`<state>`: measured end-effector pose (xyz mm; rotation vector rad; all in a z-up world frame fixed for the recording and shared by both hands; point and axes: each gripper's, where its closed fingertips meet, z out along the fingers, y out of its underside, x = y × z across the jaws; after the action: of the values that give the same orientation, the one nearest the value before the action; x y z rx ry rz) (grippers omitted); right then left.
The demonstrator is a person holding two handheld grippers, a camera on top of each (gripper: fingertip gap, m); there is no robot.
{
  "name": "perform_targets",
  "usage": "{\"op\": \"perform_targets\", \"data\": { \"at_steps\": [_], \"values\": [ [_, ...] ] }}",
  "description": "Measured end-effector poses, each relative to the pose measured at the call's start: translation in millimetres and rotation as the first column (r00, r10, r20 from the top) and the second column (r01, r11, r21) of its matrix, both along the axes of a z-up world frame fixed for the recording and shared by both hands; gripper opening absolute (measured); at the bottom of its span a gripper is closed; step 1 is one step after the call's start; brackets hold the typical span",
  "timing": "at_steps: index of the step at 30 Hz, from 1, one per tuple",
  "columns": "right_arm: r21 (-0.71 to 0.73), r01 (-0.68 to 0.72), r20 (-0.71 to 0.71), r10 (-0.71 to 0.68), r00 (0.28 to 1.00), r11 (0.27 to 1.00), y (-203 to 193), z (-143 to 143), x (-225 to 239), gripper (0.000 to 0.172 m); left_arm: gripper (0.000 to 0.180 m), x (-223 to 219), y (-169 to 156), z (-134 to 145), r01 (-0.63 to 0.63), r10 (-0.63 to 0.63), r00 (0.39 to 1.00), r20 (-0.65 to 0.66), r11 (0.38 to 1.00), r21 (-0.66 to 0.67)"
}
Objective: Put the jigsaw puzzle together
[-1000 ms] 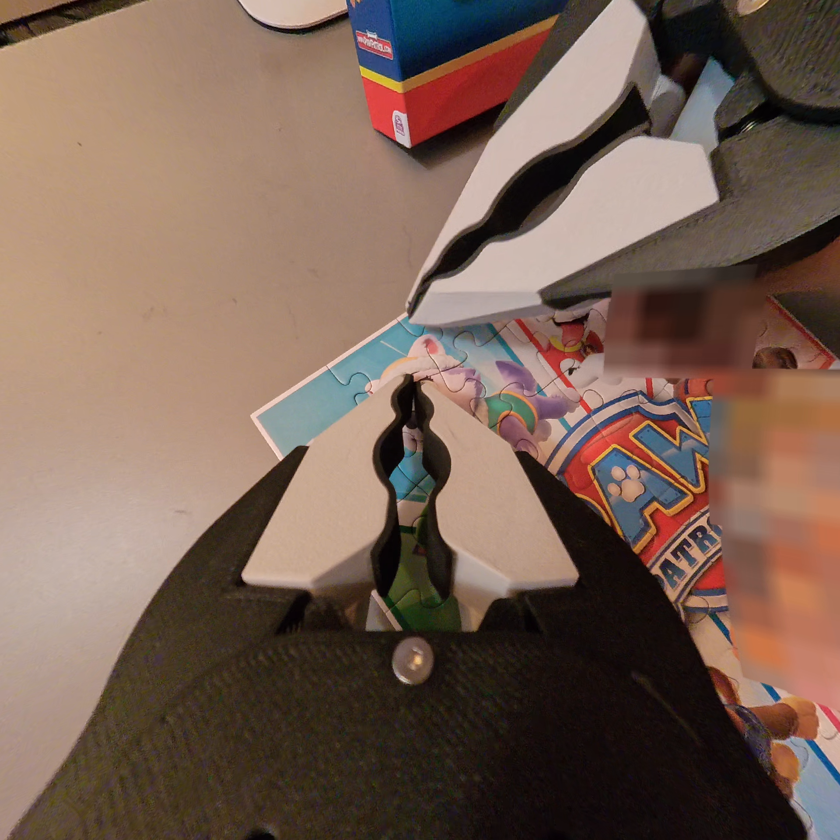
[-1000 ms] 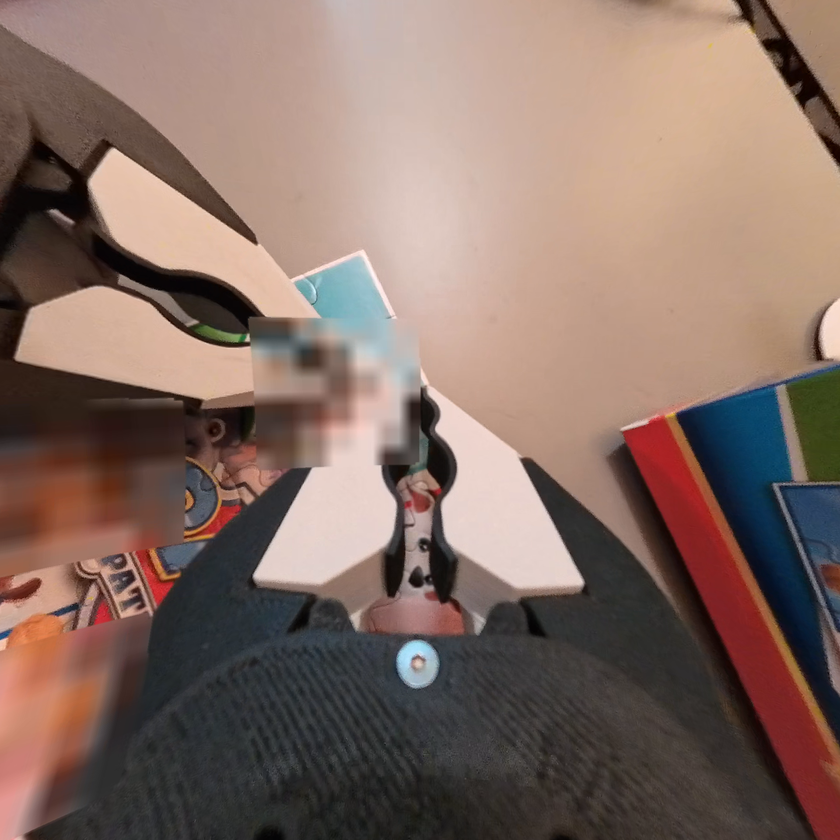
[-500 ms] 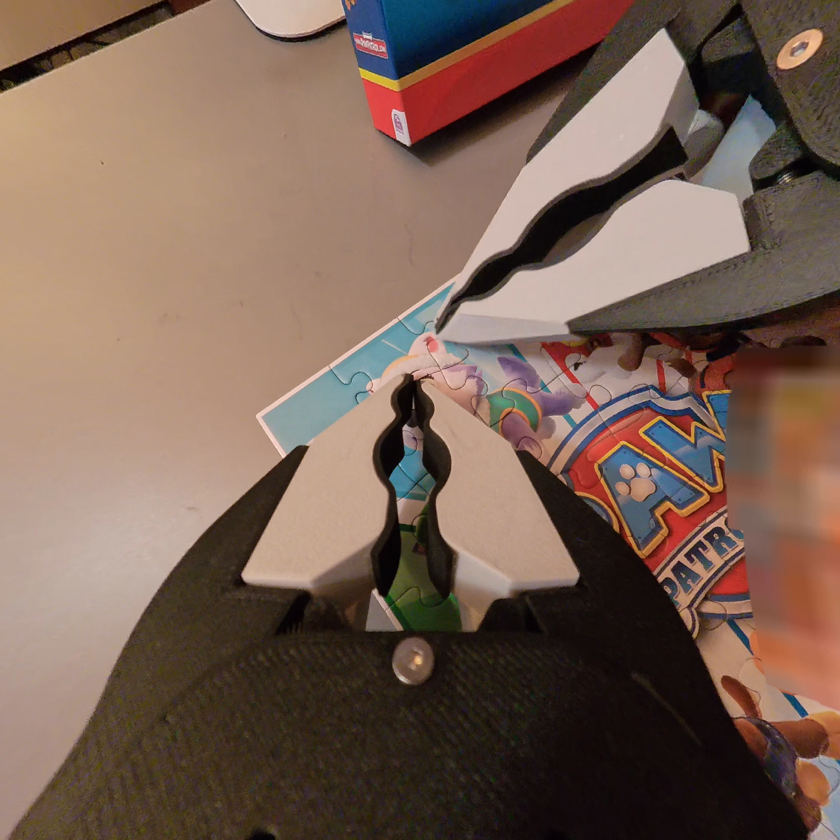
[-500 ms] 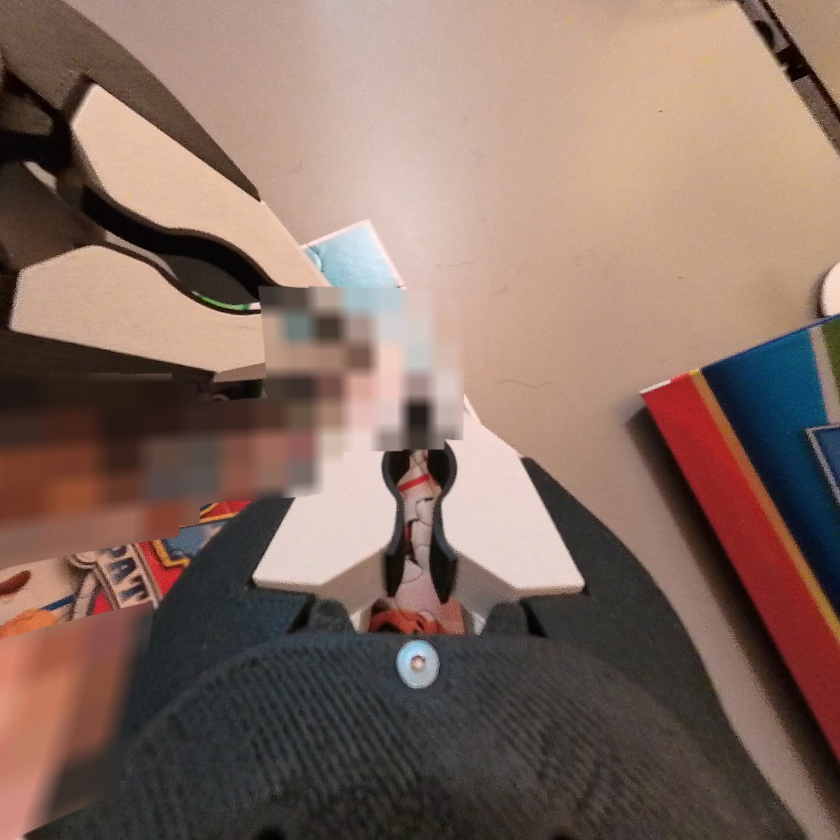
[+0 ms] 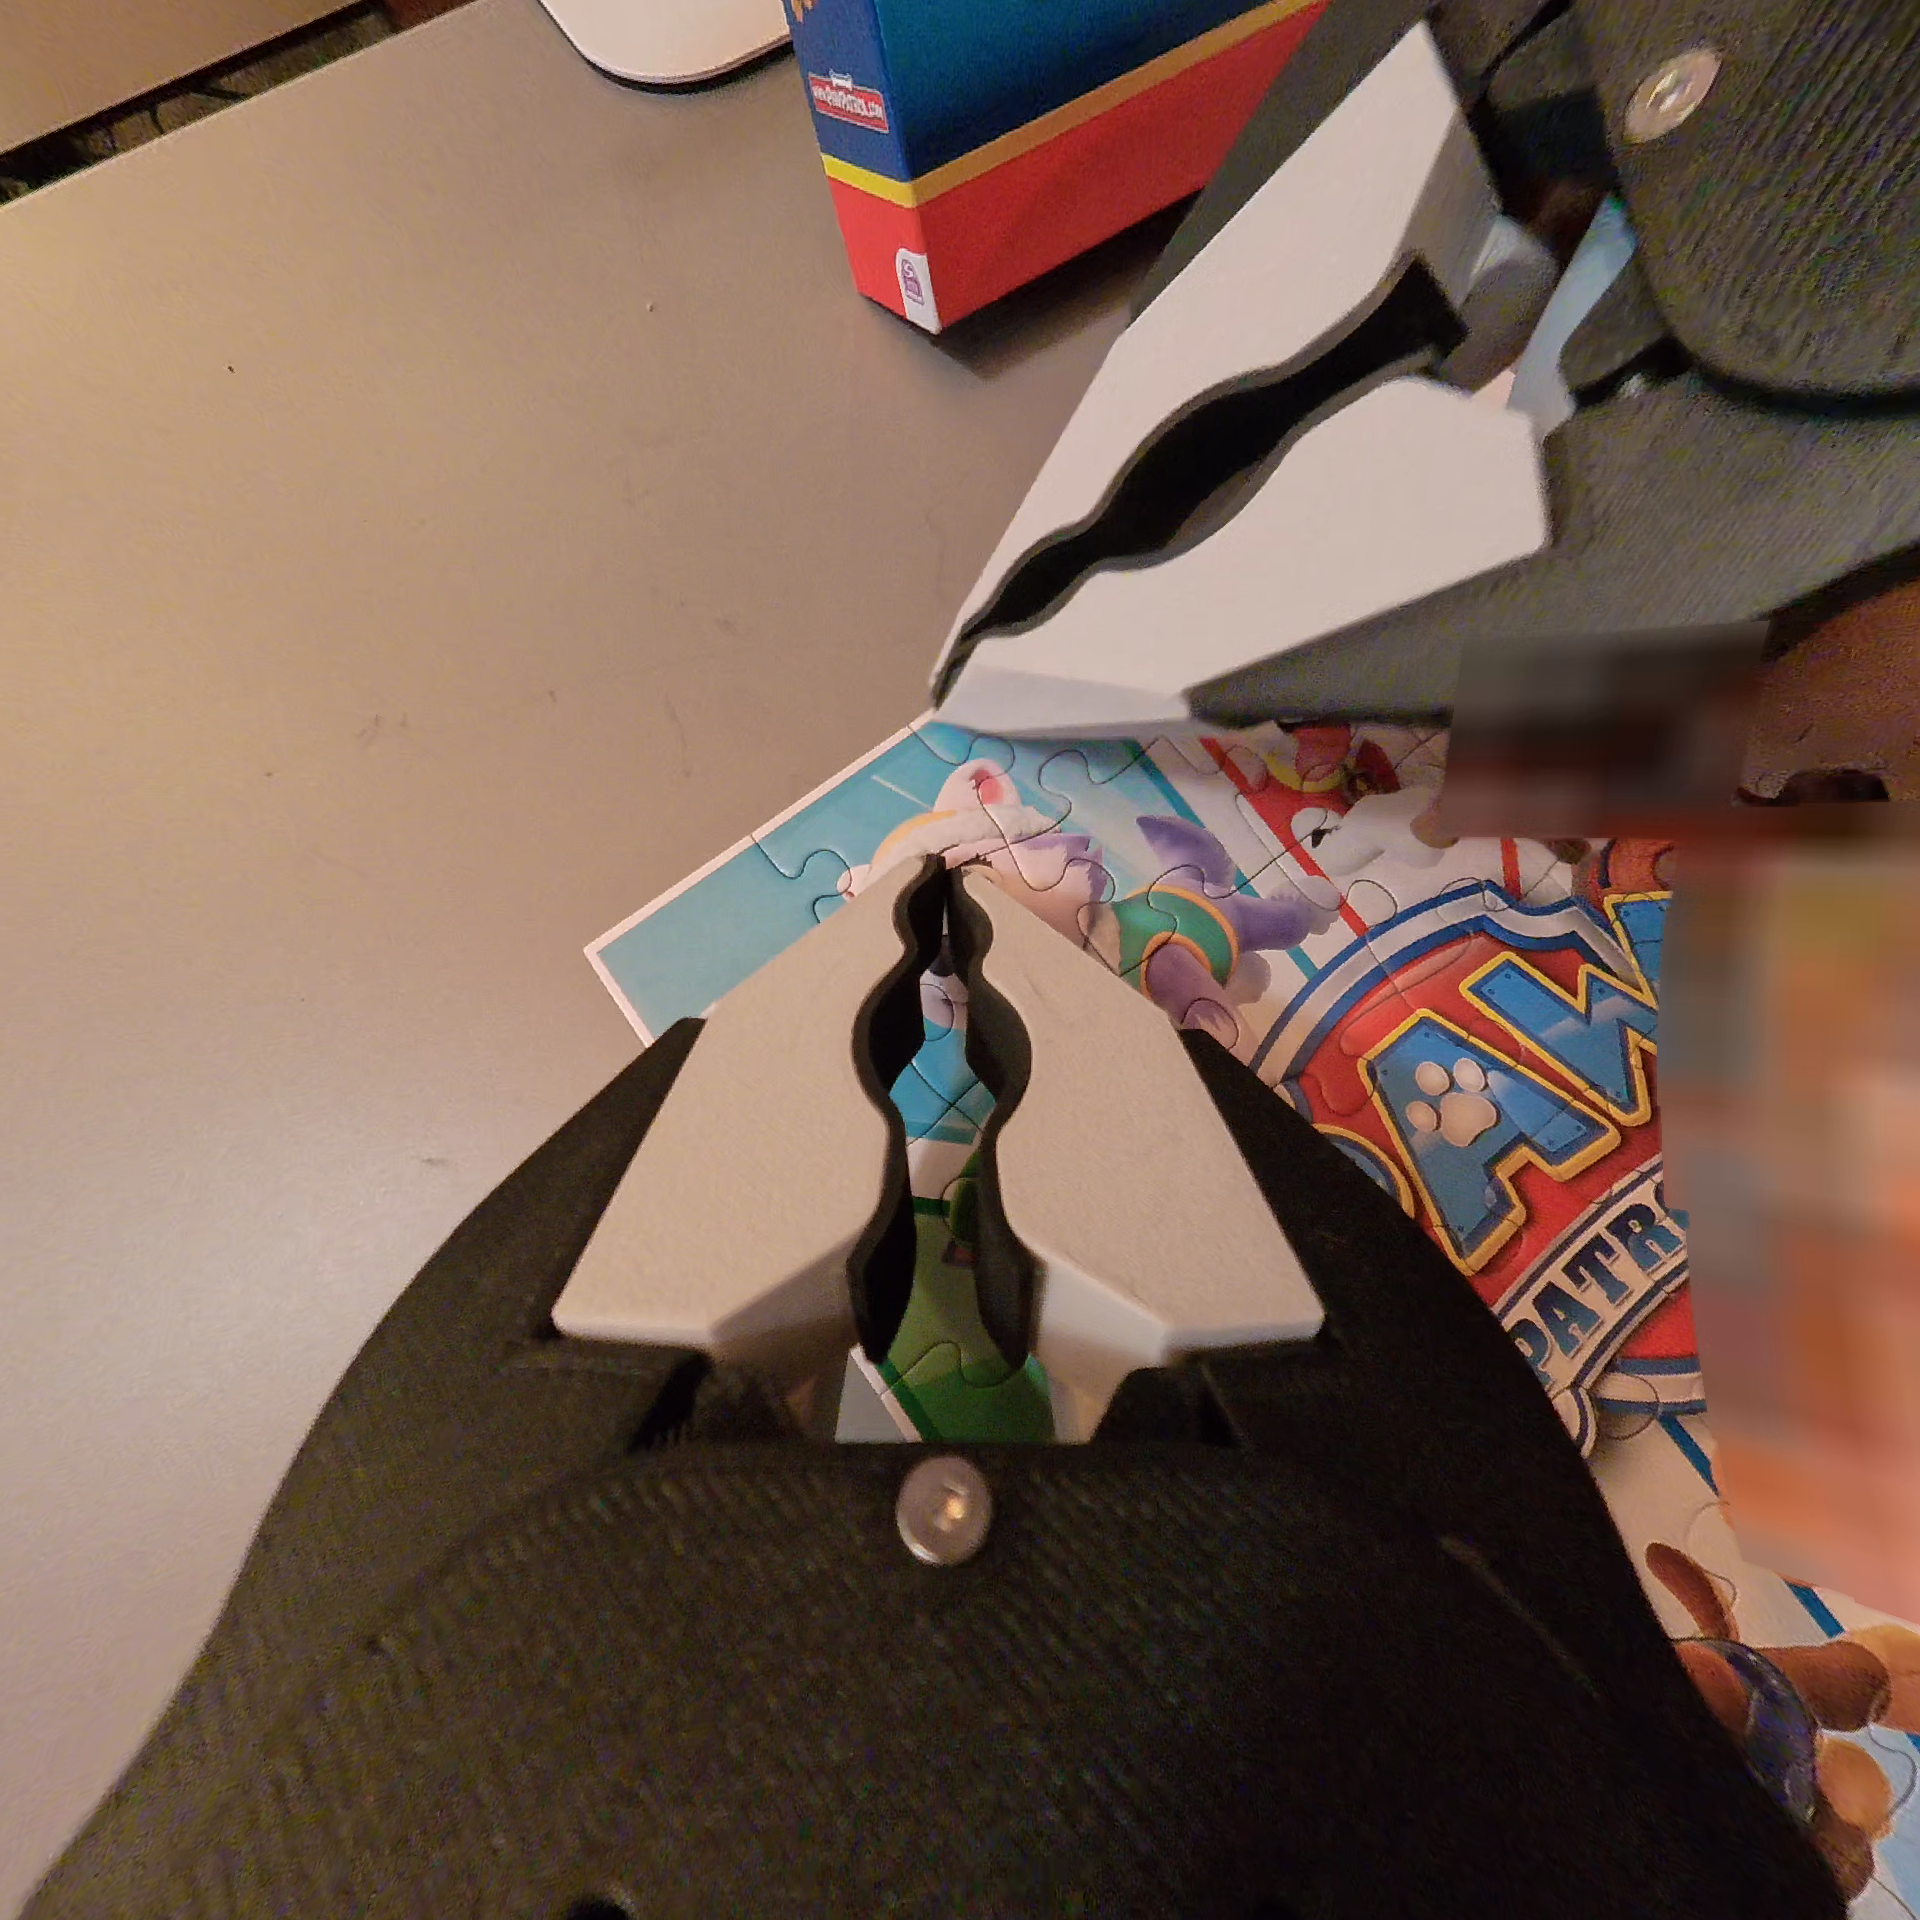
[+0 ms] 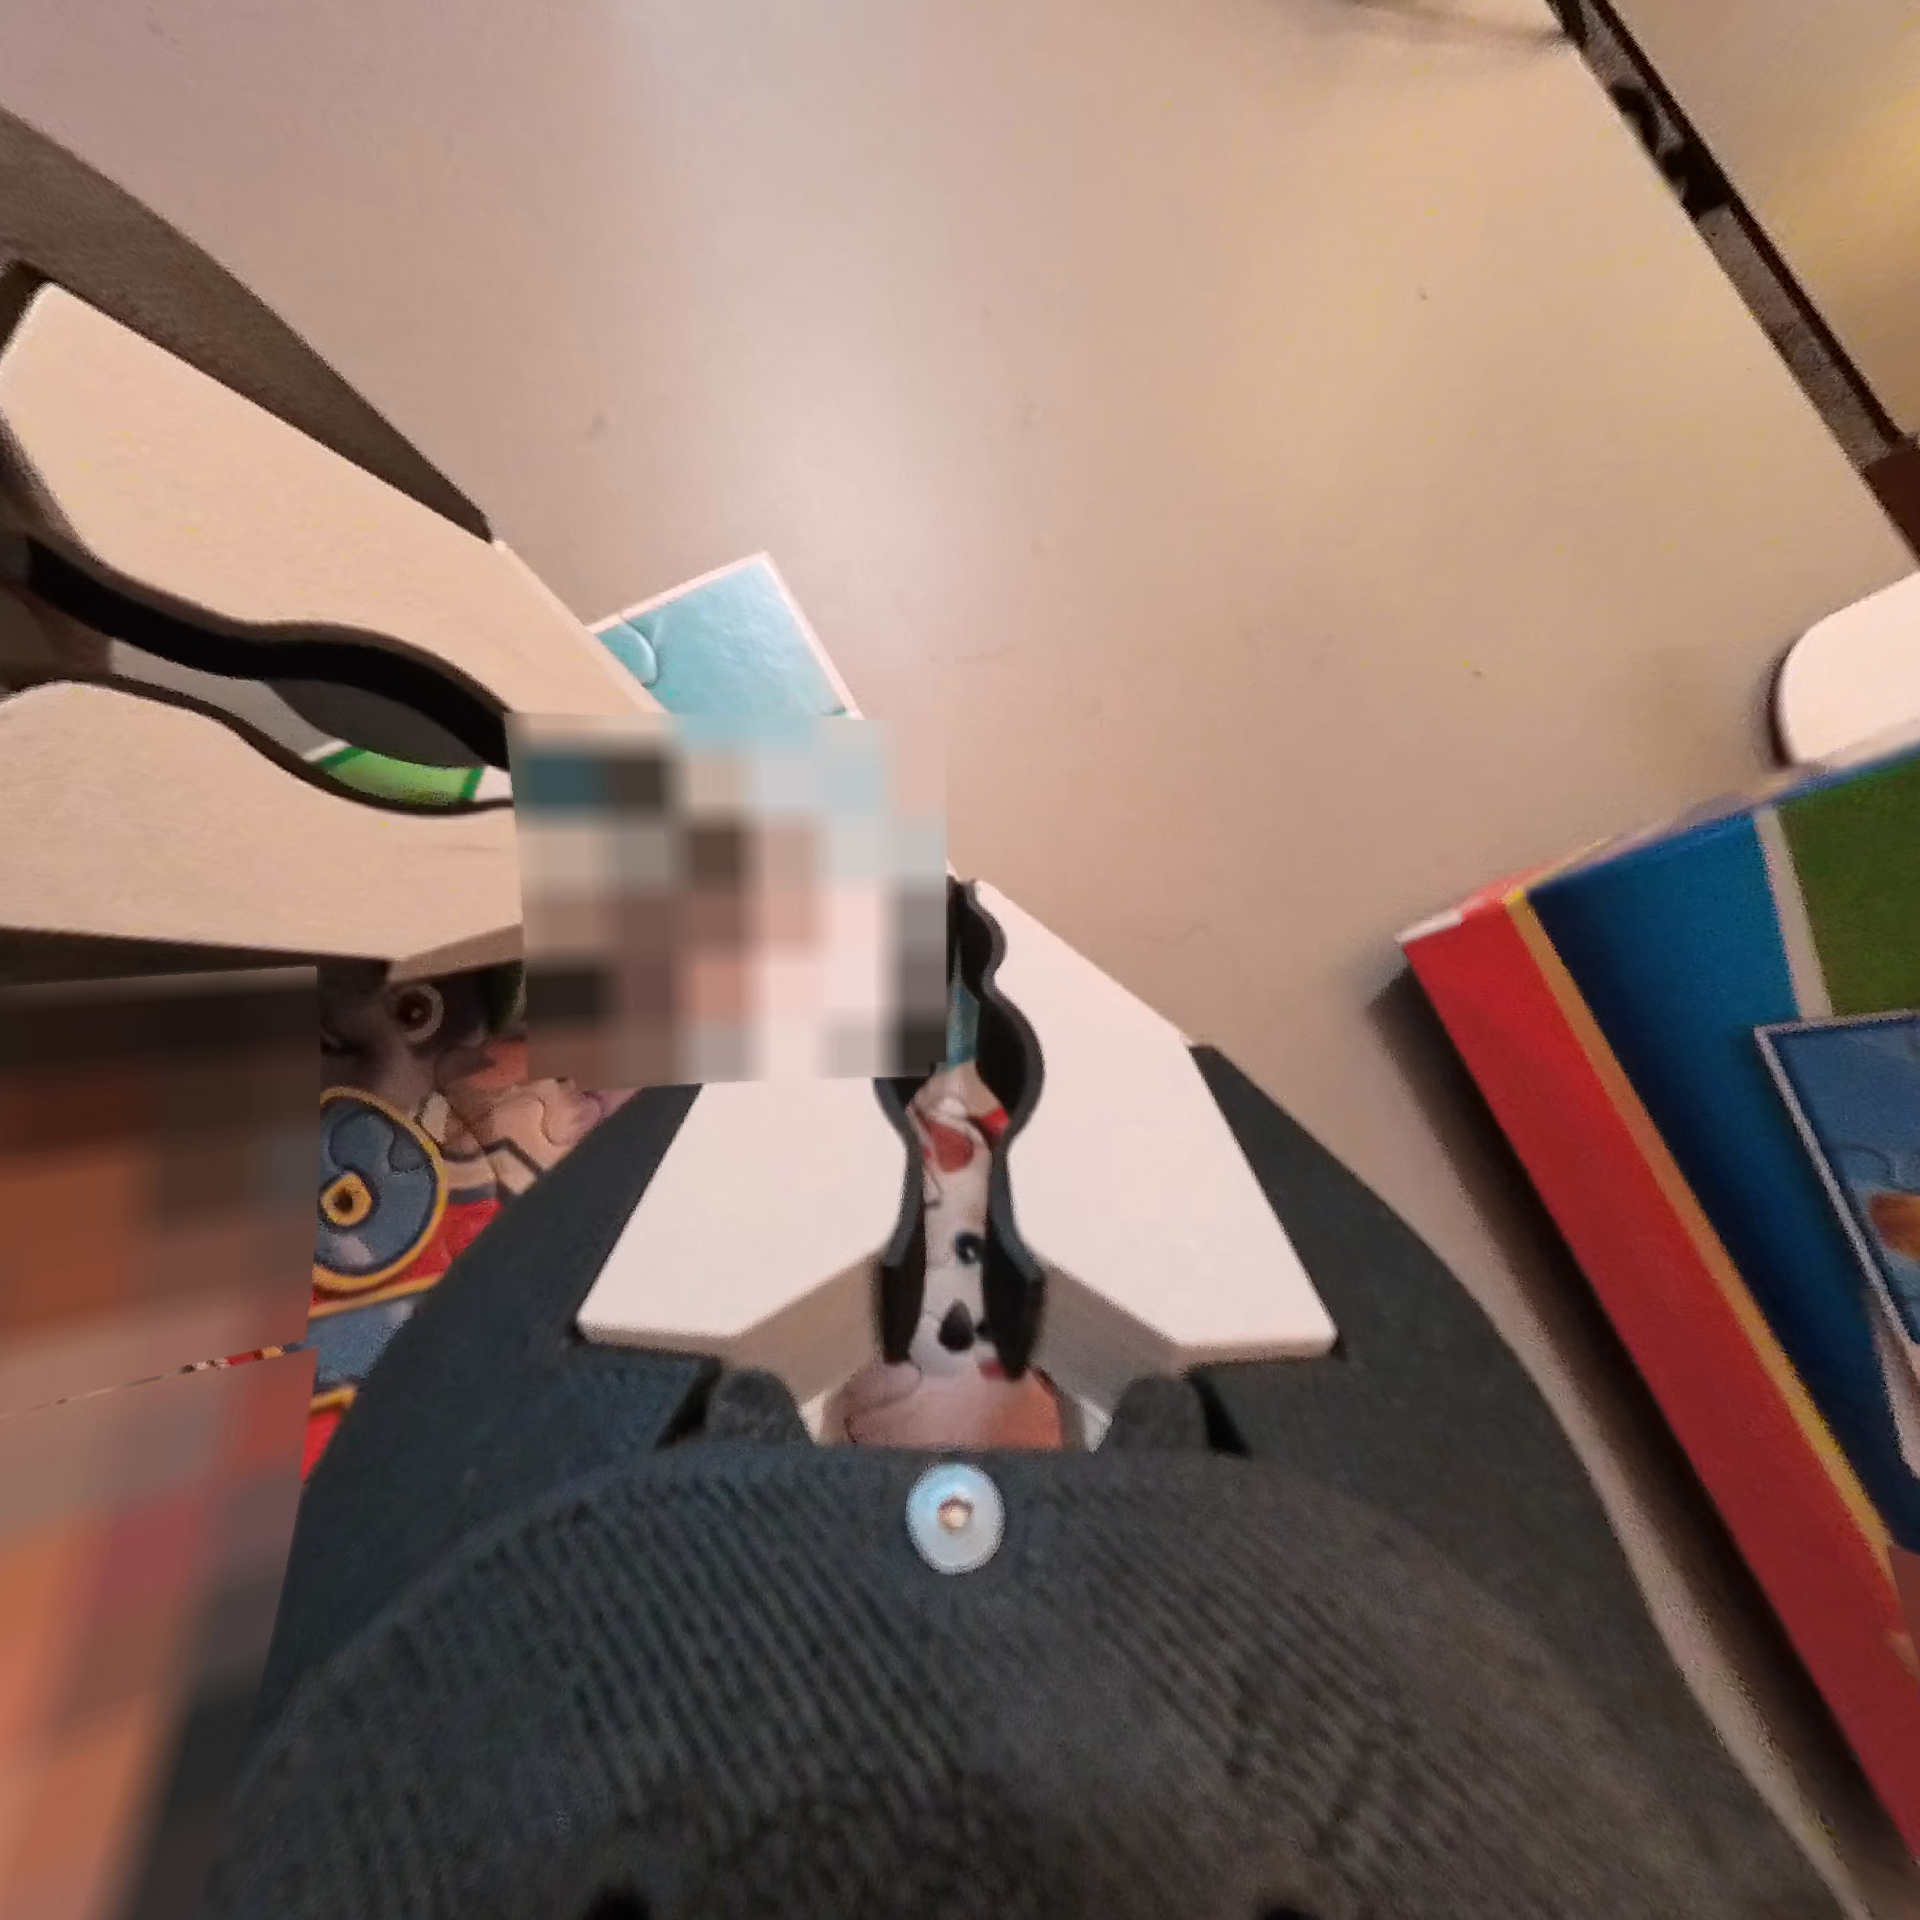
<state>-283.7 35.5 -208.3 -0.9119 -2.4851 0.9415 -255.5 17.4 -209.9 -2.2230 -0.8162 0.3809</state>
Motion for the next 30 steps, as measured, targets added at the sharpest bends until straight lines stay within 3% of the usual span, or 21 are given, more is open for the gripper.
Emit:
{"op": "perform_targets", "data": {
  "at_steps": [4, 11, 18, 25, 30],
  "values": [
    [0.003, 0.03, 0.061, -0.03, 0.998, 1.0, 12.0, -0.3, 1.6, 0.0, 0.0, -0.1, 0.0, 0.1, 0.0, 0.0, 1.0, -0.009, 1.0, -0.008],
    [-0.035, -0.031, 0.026, 0.032, 0.999, 0.999, -14.6, 0.1, 0.9, 0.0, 0.0, -0.1, -0.1, 0.0, 0.0, 0.0, 1.0, -0.004, 1.0, -0.003],
    [-0.027, -0.004, 0.112, 0.007, 0.994, 1.0, 20.1, -0.4, 19.9, 0.0, 0.0, -0.1, 0.0, -0.1, 0.0, 0.0, 1.0, -0.007, 1.0, -0.006],
    [-0.132, -0.17, 0.117, 0.185, 0.976, 0.977, -8.5, 0.2, 102.7, 0.0, 0.0, -0.2, 0.0, -0.2, 0.0, 0.0, 1.0, -0.009, 1.0, -0.007],
    [-0.189, -0.293, 0.208, 0.33, 0.921, 0.937, -19.3, 0.5, 162.3, 0.0, 0.0, -0.2, -0.1, -0.4, -0.001, 0.001, 1.0, -0.008, 1.0, -0.007]
  ]
}}
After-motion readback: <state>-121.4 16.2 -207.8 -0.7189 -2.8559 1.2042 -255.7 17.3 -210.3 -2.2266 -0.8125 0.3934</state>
